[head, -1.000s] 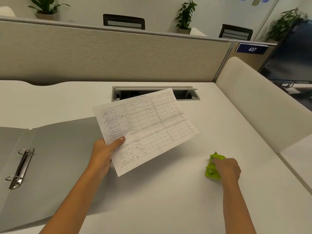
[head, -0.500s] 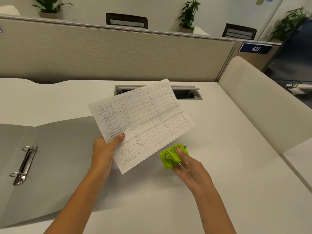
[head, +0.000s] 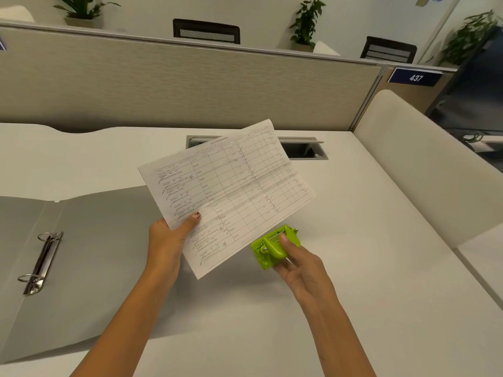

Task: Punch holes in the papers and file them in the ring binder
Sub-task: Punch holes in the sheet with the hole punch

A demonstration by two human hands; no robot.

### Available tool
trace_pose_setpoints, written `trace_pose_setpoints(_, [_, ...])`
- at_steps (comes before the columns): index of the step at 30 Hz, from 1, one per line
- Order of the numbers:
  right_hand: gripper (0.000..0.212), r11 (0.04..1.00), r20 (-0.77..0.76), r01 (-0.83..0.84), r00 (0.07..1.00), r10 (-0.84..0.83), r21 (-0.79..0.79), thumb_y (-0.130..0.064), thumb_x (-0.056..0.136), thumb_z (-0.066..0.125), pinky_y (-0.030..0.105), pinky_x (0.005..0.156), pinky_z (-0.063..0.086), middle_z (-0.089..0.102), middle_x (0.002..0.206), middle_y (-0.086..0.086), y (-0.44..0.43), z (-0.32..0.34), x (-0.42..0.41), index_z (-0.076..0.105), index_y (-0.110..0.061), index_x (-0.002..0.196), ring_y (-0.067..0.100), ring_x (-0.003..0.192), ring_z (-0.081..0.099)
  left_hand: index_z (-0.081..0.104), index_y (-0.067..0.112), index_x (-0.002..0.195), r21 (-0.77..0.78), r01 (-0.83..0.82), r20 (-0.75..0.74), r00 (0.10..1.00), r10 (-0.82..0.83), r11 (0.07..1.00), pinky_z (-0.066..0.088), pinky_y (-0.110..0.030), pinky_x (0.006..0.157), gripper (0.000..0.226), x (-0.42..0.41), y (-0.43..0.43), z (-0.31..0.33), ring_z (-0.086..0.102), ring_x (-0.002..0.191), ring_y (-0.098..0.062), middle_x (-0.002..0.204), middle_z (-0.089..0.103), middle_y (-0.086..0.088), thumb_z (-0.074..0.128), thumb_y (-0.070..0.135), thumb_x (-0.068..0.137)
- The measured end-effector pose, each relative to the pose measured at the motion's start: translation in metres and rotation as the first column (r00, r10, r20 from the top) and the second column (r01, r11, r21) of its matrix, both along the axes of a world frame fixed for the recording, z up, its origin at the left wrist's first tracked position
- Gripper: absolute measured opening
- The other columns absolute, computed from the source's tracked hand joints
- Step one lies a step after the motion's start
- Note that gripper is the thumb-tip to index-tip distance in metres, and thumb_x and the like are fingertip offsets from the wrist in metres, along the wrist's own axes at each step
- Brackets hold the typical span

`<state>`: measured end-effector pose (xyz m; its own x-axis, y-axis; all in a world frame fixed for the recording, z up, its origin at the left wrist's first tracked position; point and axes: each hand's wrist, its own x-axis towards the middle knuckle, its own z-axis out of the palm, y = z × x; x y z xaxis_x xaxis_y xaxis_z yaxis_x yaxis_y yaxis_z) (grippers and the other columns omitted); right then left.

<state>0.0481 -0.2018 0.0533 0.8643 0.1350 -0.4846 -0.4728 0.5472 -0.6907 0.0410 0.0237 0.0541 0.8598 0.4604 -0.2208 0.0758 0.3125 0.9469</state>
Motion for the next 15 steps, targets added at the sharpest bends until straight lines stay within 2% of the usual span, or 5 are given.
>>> trace_pose_setpoints(8, [0.038, 0.999, -0.031, 0.028, 0.999, -0.029, -0.033, -0.010, 0.080, 0.070, 0.043, 0.079, 0.060, 0.069, 0.110, 0.020, 0.0025, 0.0007, 0.0017, 0.063, 0.002, 0.115, 0.031, 0.093, 0.071, 0.067, 0.022, 0.098, -0.006, -0.010, -0.005, 1.000, 0.010, 1.000, 0.055, -0.034, 0.076, 0.021, -0.0020, 0.0031, 0.0009, 0.071, 0.087, -0.013, 0.099, 0.073, 0.004, 0.068, 0.006, 0.084])
trace_pose_setpoints(15, [0.035, 0.999, -0.025, 0.047, 0.999, -0.047, -0.004, -0.008, 0.081, 0.069, 0.042, 0.077, 0.060, 0.071, 0.110, 0.018, 0.0030, 0.0017, 0.0036, 0.064, 0.000, 0.115, 0.031, 0.096, 0.071, 0.066, 0.022, 0.096, 0.012, -0.014, -0.030, 0.999, 0.014, 1.000, 0.056, -0.036, 0.076, 0.019, -0.0026, 0.0019, 0.0000, 0.070, 0.089, -0.019, 0.097, 0.073, 0.003, 0.069, 0.008, 0.084])
